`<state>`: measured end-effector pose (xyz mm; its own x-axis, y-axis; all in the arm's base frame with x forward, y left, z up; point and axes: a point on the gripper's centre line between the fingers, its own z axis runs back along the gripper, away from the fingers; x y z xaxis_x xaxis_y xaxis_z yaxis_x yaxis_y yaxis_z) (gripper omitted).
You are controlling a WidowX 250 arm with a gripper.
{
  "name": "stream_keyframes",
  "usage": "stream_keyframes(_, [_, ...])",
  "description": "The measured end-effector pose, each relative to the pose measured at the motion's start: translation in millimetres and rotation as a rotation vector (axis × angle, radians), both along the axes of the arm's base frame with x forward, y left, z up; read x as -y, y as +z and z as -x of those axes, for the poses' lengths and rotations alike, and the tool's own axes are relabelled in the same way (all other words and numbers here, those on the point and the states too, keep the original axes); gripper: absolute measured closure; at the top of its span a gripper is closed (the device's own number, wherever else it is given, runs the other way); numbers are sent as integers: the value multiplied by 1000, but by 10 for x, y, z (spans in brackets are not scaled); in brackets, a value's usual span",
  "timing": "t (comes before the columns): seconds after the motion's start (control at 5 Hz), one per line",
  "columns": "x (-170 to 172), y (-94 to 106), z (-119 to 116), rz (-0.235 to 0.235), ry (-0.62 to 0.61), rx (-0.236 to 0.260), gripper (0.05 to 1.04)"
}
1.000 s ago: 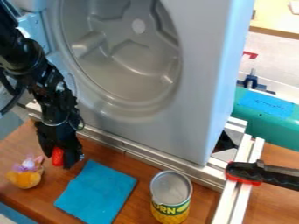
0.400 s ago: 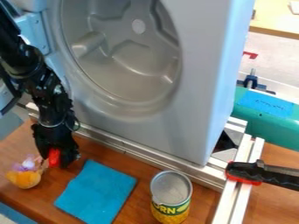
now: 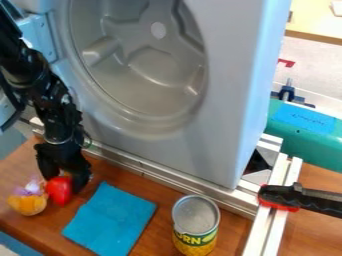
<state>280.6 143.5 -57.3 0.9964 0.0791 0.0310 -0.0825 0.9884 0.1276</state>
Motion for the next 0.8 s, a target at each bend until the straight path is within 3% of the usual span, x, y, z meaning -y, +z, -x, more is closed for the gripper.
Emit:
stream_keyframes(0.2, [20, 58, -25, 15, 15, 13, 74])
stream_keyframes(0.4, [-59, 318, -91, -34, 25, 64, 74])
stream_keyframes(0.6, [-70, 741, -109, -69, 25, 134, 74])
stream_keyframes(0.8, [88, 1003, 65, -45, -9, 171, 74])
